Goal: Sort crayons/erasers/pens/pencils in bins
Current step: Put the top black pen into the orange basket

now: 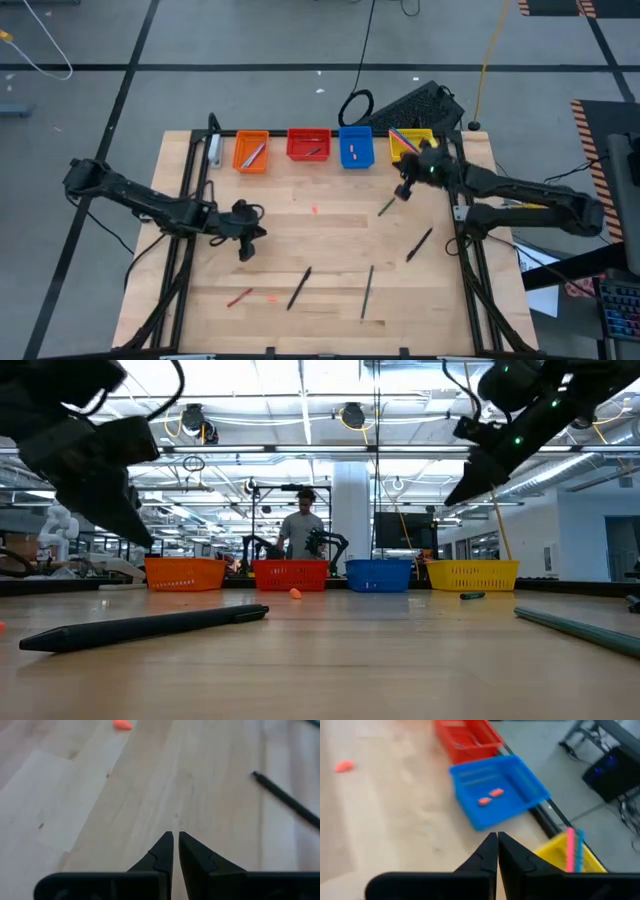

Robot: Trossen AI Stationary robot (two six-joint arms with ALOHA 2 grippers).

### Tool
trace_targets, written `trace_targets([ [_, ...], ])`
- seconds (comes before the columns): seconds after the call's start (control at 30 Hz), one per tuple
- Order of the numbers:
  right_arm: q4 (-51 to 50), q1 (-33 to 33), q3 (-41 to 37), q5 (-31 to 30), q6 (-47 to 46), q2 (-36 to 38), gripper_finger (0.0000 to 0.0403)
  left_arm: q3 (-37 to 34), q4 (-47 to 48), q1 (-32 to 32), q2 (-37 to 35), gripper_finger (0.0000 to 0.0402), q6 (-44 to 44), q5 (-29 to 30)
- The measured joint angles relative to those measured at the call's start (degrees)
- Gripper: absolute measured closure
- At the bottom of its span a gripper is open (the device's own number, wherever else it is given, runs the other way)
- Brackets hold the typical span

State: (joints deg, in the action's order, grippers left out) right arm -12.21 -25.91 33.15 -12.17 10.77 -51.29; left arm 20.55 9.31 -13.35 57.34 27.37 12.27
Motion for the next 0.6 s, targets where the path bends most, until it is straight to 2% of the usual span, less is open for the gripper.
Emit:
trace_targets([
  [0.17,0.1,13.7,0.0,-3.6,-7.3,-1.2,0.0401,2.2,-0.1,2.1,5.2,0.0371,-0.8,-0.3],
  [0.33,-1.5,25.5,0.4,-8.7,-14.9,-3.3,0.0402,3.6,-0.2,5.0,7.1,0.0371,-1.7,-0.4],
  [0.6,-11.7,39.1,9.5,-10.3,-26.4,-15.0,0.0402,3.6,-1.2,8.5,7.3,0.0371,-4.4,-2.1],
])
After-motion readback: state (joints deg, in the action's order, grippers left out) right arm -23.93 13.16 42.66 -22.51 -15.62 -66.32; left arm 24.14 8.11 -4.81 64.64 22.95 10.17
